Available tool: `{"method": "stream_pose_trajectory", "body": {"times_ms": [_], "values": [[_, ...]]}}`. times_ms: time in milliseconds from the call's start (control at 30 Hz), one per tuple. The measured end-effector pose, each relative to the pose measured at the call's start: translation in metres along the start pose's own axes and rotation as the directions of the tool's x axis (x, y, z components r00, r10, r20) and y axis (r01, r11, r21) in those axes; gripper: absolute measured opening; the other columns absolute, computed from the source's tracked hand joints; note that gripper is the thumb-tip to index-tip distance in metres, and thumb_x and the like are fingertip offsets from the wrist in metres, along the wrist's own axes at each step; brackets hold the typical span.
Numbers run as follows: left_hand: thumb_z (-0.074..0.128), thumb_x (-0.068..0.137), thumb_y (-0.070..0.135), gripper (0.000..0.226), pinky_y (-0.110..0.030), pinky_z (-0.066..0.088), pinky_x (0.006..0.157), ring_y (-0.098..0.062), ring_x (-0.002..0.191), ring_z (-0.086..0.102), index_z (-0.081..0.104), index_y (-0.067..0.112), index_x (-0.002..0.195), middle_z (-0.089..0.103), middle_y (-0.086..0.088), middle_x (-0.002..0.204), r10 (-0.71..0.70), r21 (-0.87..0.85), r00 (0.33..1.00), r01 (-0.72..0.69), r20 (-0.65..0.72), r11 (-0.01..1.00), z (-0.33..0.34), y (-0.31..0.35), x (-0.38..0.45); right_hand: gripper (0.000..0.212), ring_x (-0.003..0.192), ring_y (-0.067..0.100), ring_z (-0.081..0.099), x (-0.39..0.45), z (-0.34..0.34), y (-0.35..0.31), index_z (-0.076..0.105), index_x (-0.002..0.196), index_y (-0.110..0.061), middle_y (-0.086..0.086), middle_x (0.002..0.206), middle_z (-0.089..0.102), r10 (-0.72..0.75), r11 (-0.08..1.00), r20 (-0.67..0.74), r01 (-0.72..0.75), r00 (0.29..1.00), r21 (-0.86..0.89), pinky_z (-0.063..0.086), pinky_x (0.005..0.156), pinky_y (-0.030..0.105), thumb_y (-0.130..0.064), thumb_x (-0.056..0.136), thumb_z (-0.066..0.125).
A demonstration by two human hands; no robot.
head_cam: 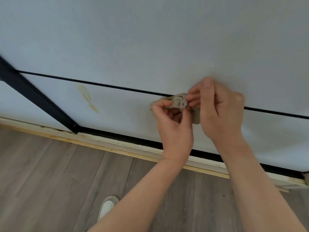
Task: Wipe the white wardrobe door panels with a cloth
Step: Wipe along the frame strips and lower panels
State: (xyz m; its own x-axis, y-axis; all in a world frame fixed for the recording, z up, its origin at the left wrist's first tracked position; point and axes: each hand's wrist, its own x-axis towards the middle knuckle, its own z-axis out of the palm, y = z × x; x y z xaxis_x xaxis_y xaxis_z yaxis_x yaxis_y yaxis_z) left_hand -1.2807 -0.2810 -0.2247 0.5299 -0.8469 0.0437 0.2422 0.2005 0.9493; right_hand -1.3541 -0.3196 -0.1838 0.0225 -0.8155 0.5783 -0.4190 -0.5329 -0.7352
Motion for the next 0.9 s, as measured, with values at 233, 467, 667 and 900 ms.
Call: {"method": "stream_pose_trajectory", "body": {"times_ms": [233,467,667,900], "values": [[0.066,0.096,0.015,0.013,-0.033,0.057,0.086,-0.025,0.105,0.066,0.053,0.018,0.096,0.064,-0.003,0.104,-0.533,-0.045,0.734,0.570,-0.421,0.820,-0.080,-0.096,0.021,0.051,0.069,0.007,0.074,-0.004,-0.004,0.018,0.071,0.084,-0.005,-0.013,0.072,0.069,-0.033,0.999,-0.042,0.032,0.999,-0.012,0.060,0.059,0.047,-0.036,0.109,0.040],[0.064,0.093,0.005,0.022,-0.022,0.051,0.081,-0.001,0.087,0.061,0.057,0.023,0.103,0.061,0.003,0.099,-0.080,0.197,0.978,0.118,-0.195,0.973,-0.051,-0.025,0.020,0.059,0.061,0.015,0.072,-0.006,0.006,0.009,0.069,0.078,-0.004,-0.009,0.065,0.066,-0.062,0.996,-0.125,0.054,0.990,-0.067,0.057,0.054,0.048,-0.044,0.109,0.037],[0.064,0.093,0.000,0.022,-0.022,0.053,0.075,-0.015,0.087,0.063,0.054,0.018,0.099,0.062,-0.009,0.100,0.185,0.211,0.977,-0.159,-0.107,0.964,-0.051,-0.009,0.033,0.057,0.067,0.016,0.073,0.004,0.035,-0.014,0.072,0.088,-0.008,-0.006,0.073,0.072,-0.159,0.982,0.162,0.173,0.974,-0.078,0.058,0.059,0.047,-0.043,0.109,0.032],[0.057,0.098,0.009,0.013,-0.036,0.056,0.082,-0.031,0.097,0.064,0.053,0.021,0.099,0.063,-0.008,0.099,-0.373,0.247,0.860,0.468,-0.349,0.848,-0.136,-0.099,0.056,0.037,0.062,0.027,0.071,0.008,0.034,-0.008,0.070,0.078,-0.010,0.004,0.065,0.071,-0.098,0.982,0.159,0.122,0.982,-0.147,0.056,0.060,0.040,-0.036,0.102,0.056]]}}
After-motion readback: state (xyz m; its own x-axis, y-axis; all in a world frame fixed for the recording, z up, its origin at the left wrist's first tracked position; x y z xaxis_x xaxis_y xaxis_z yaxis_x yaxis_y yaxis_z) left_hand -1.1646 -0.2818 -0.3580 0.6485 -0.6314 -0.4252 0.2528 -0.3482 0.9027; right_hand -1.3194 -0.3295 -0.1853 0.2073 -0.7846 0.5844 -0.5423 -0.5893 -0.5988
